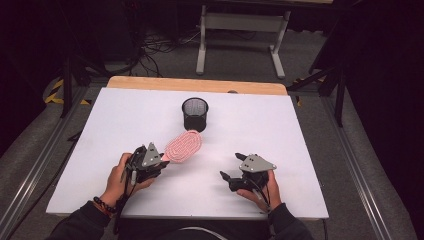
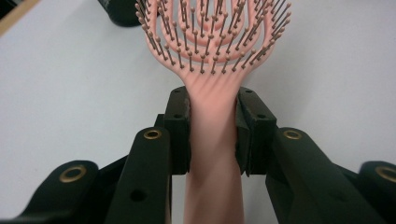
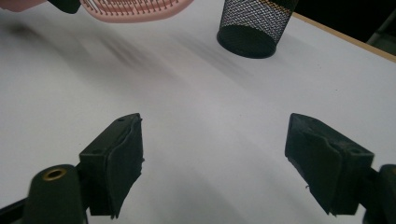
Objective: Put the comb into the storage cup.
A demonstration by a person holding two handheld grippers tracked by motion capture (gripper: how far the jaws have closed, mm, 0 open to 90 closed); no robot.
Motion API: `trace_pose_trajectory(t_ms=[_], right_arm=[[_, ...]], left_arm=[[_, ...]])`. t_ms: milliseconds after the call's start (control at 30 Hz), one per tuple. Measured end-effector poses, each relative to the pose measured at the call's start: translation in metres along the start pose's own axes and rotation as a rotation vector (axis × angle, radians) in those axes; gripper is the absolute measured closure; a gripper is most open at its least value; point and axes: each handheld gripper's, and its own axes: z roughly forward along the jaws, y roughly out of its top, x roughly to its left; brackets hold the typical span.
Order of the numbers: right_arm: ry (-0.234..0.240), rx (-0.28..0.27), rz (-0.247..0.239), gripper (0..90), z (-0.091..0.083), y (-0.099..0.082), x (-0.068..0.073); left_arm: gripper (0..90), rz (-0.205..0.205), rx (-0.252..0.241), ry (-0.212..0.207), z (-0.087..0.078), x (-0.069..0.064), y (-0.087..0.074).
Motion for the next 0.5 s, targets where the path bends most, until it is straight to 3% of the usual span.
trace_pose_trajectory(t_ms=[200, 300, 500], right_arm=[[-0.033, -0.058, 0.022, 18.8, -0.004, 0.001, -0.002], [-0.034, -0.114, 0.071, 18.5, -0.009, 0.003, -0.007], [-0.048, -0.14, 0.082, 12.2, -0.011, 0.006, -0.008]], left_arm=[[69.6, 0.031, -0.067, 0.02, -0.006, -0.005, 0.002], [69.6, 0.051, -0.103, 0.03, -0.007, -0.011, 0.004], [69.6, 0.064, -0.144, 0.035, -0.007, -0.016, 0.006]])
